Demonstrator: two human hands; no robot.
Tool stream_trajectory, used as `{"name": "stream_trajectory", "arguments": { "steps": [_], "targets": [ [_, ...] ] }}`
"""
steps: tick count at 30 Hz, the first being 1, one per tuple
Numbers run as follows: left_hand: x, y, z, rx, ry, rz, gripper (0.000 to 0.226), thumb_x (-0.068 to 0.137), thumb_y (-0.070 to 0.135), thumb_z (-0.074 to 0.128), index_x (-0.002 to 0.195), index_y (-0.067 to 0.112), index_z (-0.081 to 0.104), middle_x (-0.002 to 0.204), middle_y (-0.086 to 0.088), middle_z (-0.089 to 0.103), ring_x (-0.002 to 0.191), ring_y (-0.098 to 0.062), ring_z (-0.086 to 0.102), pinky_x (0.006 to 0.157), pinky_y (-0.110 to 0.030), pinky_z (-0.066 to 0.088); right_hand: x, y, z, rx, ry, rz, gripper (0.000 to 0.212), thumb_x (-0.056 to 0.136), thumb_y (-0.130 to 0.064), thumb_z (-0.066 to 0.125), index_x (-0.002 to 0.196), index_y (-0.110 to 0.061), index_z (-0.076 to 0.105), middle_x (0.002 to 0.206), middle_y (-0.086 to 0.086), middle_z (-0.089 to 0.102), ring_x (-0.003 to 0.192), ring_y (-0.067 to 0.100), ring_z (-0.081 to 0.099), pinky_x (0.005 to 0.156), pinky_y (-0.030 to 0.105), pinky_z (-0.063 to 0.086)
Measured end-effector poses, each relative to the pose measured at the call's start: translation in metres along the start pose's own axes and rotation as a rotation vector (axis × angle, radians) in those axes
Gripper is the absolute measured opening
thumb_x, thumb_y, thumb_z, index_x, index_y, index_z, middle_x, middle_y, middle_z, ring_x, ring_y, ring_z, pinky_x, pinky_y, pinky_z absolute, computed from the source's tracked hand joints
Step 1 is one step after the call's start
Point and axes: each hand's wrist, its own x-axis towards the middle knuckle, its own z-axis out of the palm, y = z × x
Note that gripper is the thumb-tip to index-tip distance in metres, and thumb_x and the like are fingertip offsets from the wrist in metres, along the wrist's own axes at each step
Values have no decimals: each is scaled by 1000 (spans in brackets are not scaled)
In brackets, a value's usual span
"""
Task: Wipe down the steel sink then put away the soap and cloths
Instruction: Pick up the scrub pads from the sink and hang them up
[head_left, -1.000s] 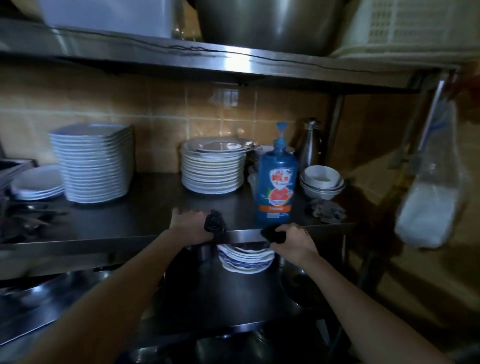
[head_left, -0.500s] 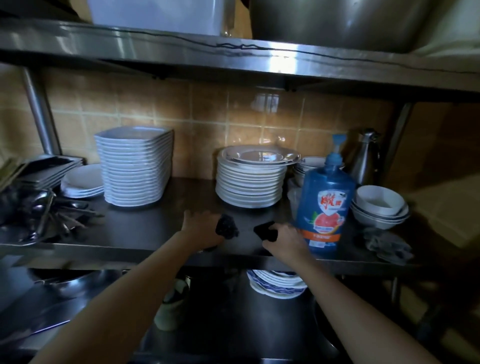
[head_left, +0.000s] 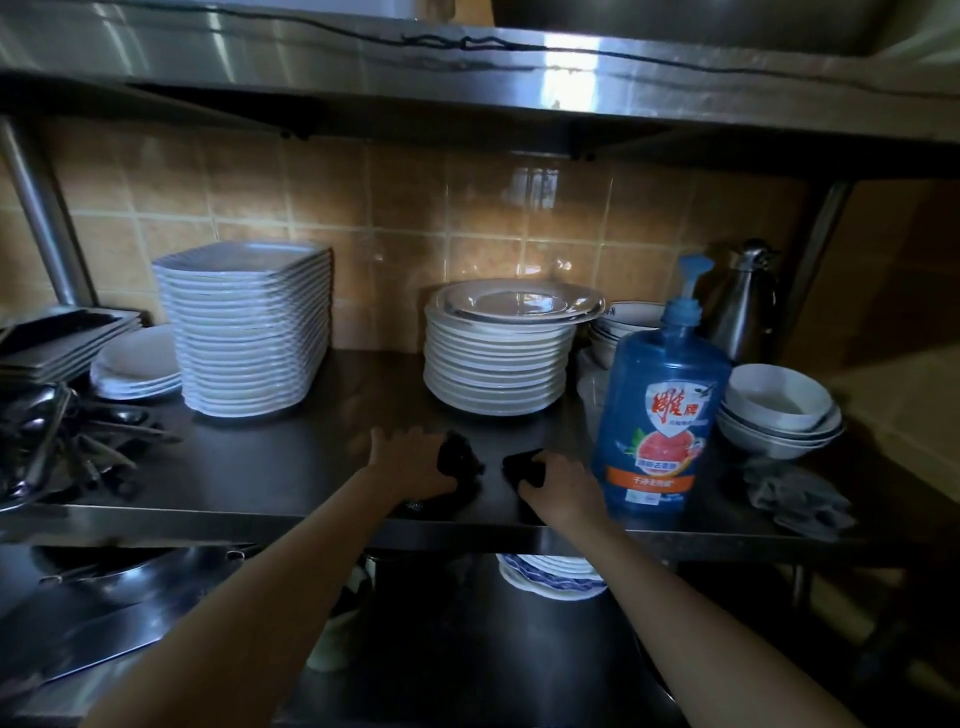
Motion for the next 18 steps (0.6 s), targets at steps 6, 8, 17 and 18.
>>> {"name": "stream_trajectory", "arguments": {
  "steps": [6,8,17,18],
  "targets": [
    [-6,-2,3,-38,-41,-29,85,70,79,47,141,37,28,146,-9,34,133,-34,32,108,-53,20,-8,-2,-5,-34,3,-26,46,83,-47,59,119,-19,61,119,7,64,113,28,58,88,36,50],
    [-11,-4,2,-53,-41,-41,86,71,80,45,143,37,23,152,-9,25,137,-34,24,109,-54,15,-11,-4,-11,-56,15,-35,43,83,-48,57,115,-21,63,117,6,65,112,28,59,86,36,50],
    [-52,-8,-9,-71,-25,-47,79,76,77,41,142,41,20,151,-6,27,137,-31,24,108,-54,17,-47,-15,-24,-143,41,-82,40,81,-28,55,120,-21,61,120,8,61,115,30,55,91,37,47],
    [-58,-9,-9,-71,-24,-54,79,75,77,42,142,40,21,151,-5,27,137,-31,24,108,-54,17,-52,-15,-23,-146,41,-87,40,81,-27,55,121,-21,61,121,8,60,116,30,54,93,38,46]
  ]
}}
